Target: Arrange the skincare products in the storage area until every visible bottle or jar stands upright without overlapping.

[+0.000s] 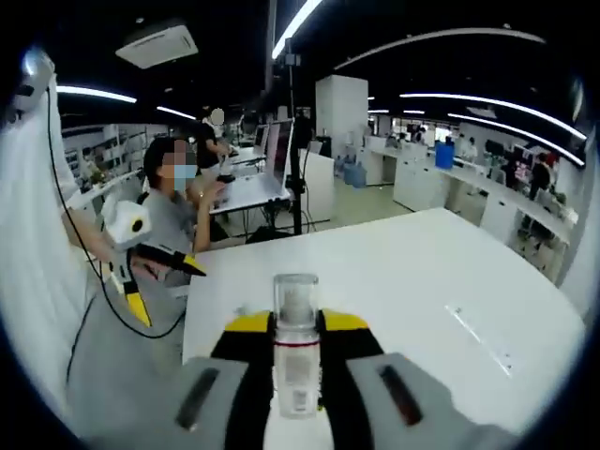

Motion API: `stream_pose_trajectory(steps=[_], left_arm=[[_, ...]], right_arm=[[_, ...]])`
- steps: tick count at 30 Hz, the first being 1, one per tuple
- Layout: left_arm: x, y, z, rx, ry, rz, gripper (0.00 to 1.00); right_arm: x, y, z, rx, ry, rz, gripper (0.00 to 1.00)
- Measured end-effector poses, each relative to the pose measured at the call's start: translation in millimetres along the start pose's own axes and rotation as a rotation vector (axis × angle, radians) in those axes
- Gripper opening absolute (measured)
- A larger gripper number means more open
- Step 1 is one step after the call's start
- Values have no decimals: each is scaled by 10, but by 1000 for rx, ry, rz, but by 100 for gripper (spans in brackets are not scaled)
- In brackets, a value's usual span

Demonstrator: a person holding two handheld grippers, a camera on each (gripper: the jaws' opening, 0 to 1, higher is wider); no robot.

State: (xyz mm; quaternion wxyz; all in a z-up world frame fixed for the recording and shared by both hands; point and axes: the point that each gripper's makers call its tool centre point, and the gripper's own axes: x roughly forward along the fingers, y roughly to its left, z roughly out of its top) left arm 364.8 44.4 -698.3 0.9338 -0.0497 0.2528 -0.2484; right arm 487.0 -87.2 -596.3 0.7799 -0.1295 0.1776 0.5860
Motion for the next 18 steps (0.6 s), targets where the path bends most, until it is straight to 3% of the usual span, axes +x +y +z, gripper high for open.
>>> stream_pose_trajectory(steps=[5,11,18], left_arm=[[27,-152,-18,74,25,-51,89],[17,-372,19,88,39,-125,88],[50,-778,281,116,16,-280,85]], right_arm=[[-99,150,-40,63,-63,-9,17],[-257,335,22,142,-158,4,17],[-462,586,56,208,-241,44,17]])
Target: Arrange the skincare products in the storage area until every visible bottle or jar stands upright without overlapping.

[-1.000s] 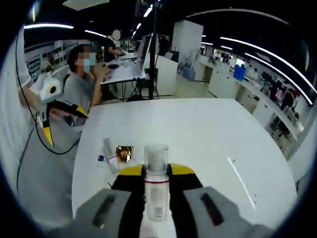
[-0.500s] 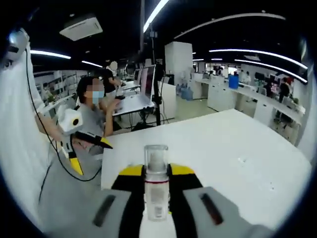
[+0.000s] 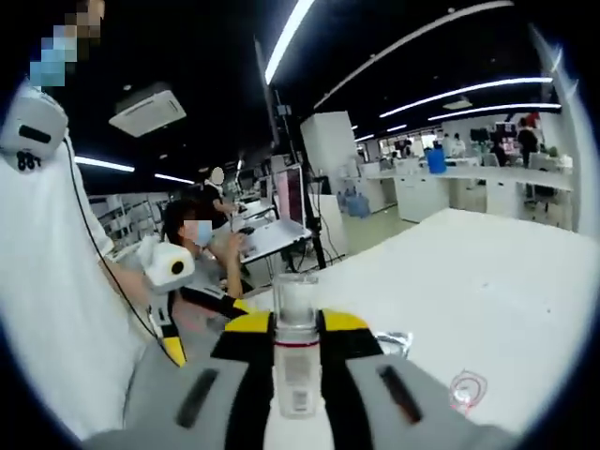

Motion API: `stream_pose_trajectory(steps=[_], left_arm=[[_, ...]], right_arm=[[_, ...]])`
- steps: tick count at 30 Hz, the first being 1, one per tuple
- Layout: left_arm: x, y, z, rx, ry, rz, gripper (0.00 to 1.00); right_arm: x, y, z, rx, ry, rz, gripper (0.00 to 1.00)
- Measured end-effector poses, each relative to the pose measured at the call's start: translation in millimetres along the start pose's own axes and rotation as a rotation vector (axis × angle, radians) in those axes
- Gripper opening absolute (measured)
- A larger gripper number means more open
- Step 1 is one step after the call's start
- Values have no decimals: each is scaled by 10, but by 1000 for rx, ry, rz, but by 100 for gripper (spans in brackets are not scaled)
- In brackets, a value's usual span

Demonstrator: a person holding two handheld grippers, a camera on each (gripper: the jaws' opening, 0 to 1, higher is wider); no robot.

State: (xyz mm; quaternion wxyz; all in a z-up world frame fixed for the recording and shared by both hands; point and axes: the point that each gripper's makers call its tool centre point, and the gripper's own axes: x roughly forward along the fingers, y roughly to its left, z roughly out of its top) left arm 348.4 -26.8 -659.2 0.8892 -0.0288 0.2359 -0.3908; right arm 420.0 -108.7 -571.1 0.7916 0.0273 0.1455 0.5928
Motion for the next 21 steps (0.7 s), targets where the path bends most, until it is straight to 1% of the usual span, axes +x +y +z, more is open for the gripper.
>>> stream_pose_trajectory(steps=[3,7,8,11,14,15,16,17,18,19,21], left_arm=[[97,-178,128,25,-16,-70,81],[232,-397,202,36,-18,-147,78],[276,-478,227,34,-20,-185,77],[364,-628,303,35,-23,-247,76],[431,-771,394,46,-32,-312,72],[438,-822,424,50,-37,-337,69],[440,-894,469,48,-43,-377,66],[442,-923,505,47,-50,-393,63],[431,-988,557,54,-61,-427,58],[426,-1016,581,57,-64,-440,55],[427,-1060,625,72,-64,-444,53]], right_arm=[[-75,83,-12,7,-27,2,17],[-187,191,-11,42,-76,12,17],[-209,219,-7,48,-86,18,17],[-274,330,14,60,-112,42,17],[-325,465,45,56,-129,72,17],[-342,538,76,44,-141,87,17],[-352,596,94,44,-148,107,17],[-369,663,117,42,-155,126,17],[-378,698,129,38,-159,133,17],[-390,750,139,34,-160,147,17],[-408,805,142,31,-163,162,17]])
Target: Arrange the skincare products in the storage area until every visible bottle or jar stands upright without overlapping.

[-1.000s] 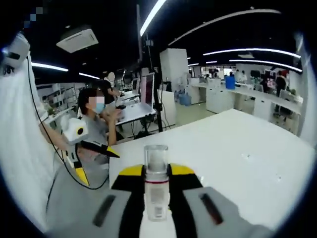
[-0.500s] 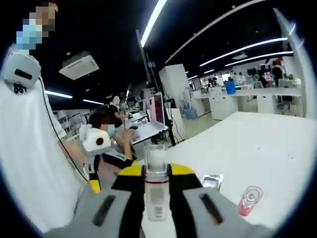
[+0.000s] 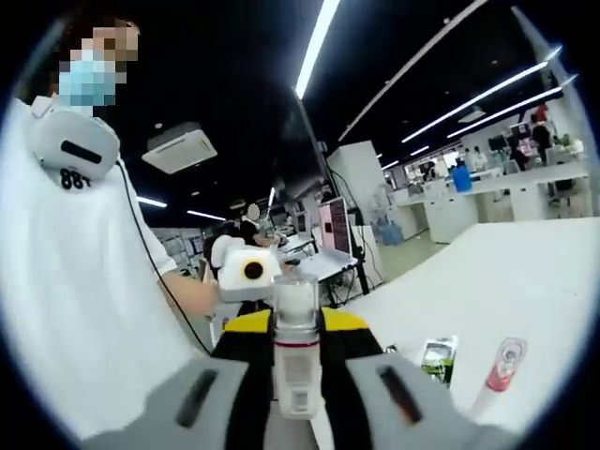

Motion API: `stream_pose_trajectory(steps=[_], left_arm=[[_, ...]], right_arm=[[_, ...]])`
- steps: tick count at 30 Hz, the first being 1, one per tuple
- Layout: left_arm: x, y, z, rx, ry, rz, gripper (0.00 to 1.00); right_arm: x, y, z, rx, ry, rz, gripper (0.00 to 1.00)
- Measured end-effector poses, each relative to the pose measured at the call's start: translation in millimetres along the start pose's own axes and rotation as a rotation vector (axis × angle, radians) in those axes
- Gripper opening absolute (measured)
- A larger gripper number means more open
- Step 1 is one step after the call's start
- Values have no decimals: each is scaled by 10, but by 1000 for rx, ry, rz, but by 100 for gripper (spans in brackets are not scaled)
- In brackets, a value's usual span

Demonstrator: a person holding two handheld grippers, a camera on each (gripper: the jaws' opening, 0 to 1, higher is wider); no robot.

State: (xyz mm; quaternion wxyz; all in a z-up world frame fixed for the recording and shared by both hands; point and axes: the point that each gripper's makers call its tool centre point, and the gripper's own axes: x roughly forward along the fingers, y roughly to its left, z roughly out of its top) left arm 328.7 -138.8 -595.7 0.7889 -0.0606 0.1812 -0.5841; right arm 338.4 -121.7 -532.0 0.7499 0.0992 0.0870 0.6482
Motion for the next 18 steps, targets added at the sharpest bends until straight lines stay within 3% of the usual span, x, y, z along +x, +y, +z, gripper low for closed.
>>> stream_pose_trajectory(steps=[2,7,18], left_arm=[[13,-61,35,15,-1,-23,51],[13,-181,119,37,-24,-68,33],[79,-347,219,114,-2,-144,20]], right_arm=[[-14,32,-7,3,-6,10,17],[-56,79,-37,12,-13,25,17],[-120,224,-15,9,-17,101,17]])
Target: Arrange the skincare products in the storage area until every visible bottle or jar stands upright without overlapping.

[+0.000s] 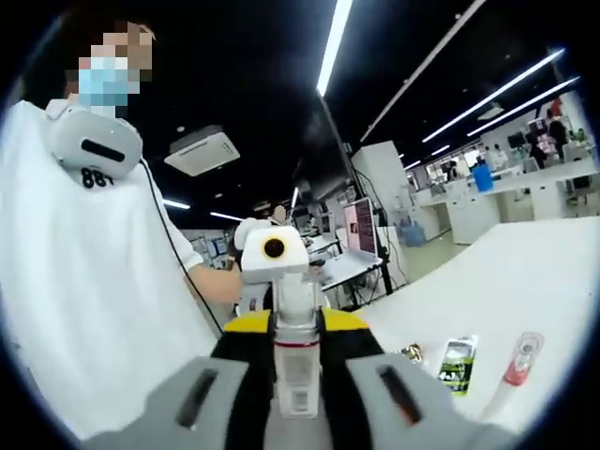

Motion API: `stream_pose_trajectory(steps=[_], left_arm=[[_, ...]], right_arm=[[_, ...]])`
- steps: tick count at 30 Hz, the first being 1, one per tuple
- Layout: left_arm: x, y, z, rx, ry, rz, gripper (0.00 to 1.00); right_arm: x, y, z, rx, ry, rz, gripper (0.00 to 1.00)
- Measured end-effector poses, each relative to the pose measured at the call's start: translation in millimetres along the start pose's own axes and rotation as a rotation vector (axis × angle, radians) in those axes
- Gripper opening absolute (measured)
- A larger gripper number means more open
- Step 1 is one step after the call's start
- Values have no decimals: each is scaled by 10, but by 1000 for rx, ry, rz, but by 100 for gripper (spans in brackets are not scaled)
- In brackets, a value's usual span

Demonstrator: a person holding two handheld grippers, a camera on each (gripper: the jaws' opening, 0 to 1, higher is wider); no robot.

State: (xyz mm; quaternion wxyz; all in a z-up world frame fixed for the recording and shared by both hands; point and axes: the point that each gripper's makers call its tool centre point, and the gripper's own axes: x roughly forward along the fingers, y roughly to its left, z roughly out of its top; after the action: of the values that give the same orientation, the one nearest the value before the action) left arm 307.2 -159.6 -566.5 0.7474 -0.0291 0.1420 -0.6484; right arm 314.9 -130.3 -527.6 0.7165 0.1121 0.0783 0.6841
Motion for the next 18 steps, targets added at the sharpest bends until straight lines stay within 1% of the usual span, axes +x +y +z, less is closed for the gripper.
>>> stream_pose_trajectory(steps=[3,6,7,8,10,11,14,15,17,18], left_arm=[[16,-5,6,10,6,-8,19],[30,27,9,6,8,2,18],[34,51,12,8,7,15,18],[39,101,11,14,7,41,18],[49,168,5,24,6,71,17],[55,193,-4,24,11,83,17],[80,238,-21,36,19,99,17],[84,260,-29,42,21,106,17],[94,294,-45,43,23,109,17],[100,312,-53,43,24,110,17]], right_arm=[[-21,5,16,2,-14,0,17],[-20,-2,26,-10,-26,-23,17],[-17,-37,38,-26,-34,-59,18],[-17,-79,46,-30,-41,-96,18],[-14,-103,41,-21,-49,-138,20],[-20,-156,30,-25,-51,-192,20],[-16,-203,21,-70,-62,-285,21],[-20,-228,12,-80,-57,-329,22],[-26,-259,6,-96,-48,-389,22],[-38,-284,14,-130,-42,-438,22]])
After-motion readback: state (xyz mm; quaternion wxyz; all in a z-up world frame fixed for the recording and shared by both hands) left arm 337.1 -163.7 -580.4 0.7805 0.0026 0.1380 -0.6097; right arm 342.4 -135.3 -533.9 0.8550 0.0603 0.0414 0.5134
